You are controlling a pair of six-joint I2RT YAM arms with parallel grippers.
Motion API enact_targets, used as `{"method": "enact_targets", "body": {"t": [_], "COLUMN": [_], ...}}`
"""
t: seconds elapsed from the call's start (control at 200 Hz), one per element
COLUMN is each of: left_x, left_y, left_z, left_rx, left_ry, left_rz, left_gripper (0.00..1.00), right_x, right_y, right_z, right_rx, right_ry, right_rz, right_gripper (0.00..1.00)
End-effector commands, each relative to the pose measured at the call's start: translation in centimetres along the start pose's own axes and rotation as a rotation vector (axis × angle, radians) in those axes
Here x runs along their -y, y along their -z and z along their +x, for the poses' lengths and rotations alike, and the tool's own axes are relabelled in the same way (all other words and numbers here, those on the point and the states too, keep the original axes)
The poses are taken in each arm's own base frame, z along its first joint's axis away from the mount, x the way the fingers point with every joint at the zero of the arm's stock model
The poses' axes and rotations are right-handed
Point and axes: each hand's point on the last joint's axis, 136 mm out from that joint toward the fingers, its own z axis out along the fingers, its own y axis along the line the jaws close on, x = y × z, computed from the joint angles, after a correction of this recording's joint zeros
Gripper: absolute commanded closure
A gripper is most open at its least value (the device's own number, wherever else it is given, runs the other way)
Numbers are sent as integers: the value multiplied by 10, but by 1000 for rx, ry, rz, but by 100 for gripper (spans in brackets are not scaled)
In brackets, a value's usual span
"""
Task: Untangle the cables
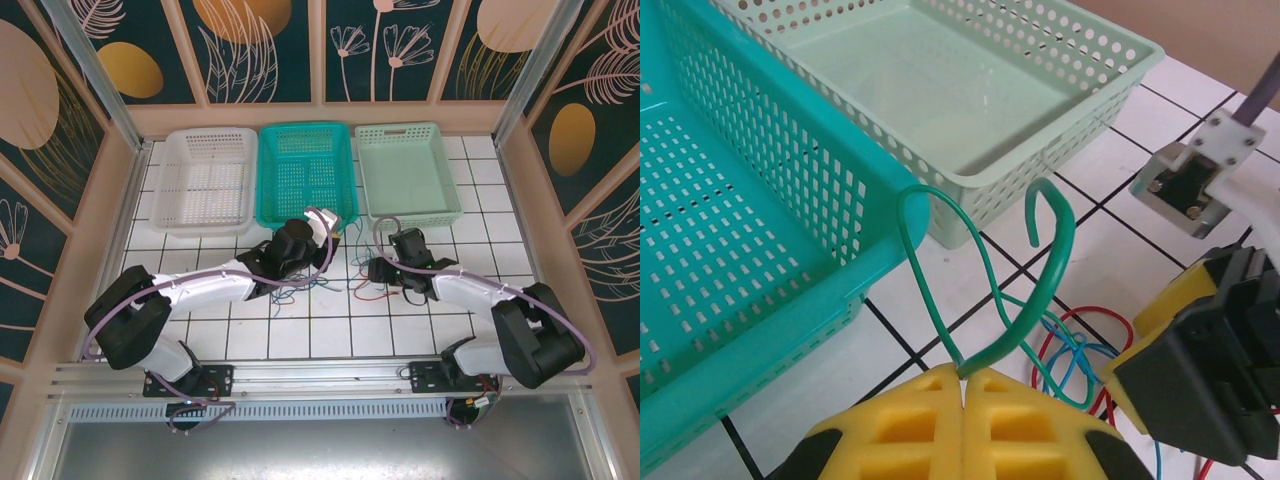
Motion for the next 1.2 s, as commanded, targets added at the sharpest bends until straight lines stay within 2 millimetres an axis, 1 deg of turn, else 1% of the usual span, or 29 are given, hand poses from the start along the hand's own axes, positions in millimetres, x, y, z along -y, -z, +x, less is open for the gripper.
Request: {"method": "enact_targets", "body": {"t": [0.0,0.065,0.165,0.255,0.315,0.405,0.45,0.51,0.621,0.681,0.776,0.836,0.866,0.886,0.906,0.936,0.956,0.996,1.066,1.116,1.196], "left_x": [7,3,-5,-9,-12,-15,-18,-15,-9,-5,4,5,5,6,7,7,8,8,9,10,17], "left_y": [8,11,20,29,37,47,52,58,62,62,63,63,62,62,62,62,62,61,57,54,48], "left_z": [-15,-12,-9,-10,-12,-15,-17,-20,-20,-18,-8,1,6,10,12,16,19,23,29,32,35], "left_rx": [21,14,5,8,20,39,48,59,63,50,10,-30,-50,-62,-69,-79,-86,-97,-116,-128,-139], "left_ry": [17,12,-5,-18,-17,-16,-14,-14,-7,-9,-16,-19,-19,-20,-19,-18,-16,-11,-7,-5,-3], "left_rz": [28,8,-33,-56,-70,-88,-98,-85,-45,-19,35,46,49,53,58,65,71,74,78,85,123], "left_gripper": [100,100,100,100,100,99,99,98,97,97,97,97,98,98,98,98,98,98,98,98,98], "right_x": [-3,12,34,44,51,55,64,73,75,81,85,83,78,75,73,69,68,66,70,73,77], "right_y": [-4,-9,-18,-24,-25,-26,-24,-22,-16,-14,-14,-14,-14,-13,-11,-8,-6,0,10,15,17], "right_z": [-15,-12,-2,2,1,2,4,7,9,10,10,9,6,3,1,-3,-6,-11,-16,-17,-16], "right_rx": [59,44,-14,-51,-64,-81,-82,-86,-76,-68,-74,-74,-63,-51,-37,-16,-3,22,49,49,42], "right_ry": [-8,-71,-154,-197,-229,-247,-254,-257,-265,-275,-294,-295,-283,-276,-270,-262,-259,-258,-260,-263,-279], "right_rz": [-9,43,109,149,184,203,247,284,287,316,324,318,300,288,279,267,261,260,285,296,294], "right_gripper": [41,47,49,50,53,58,59,63,76,83,91,91,89,85,79,67,64,62,59,58,58]}}
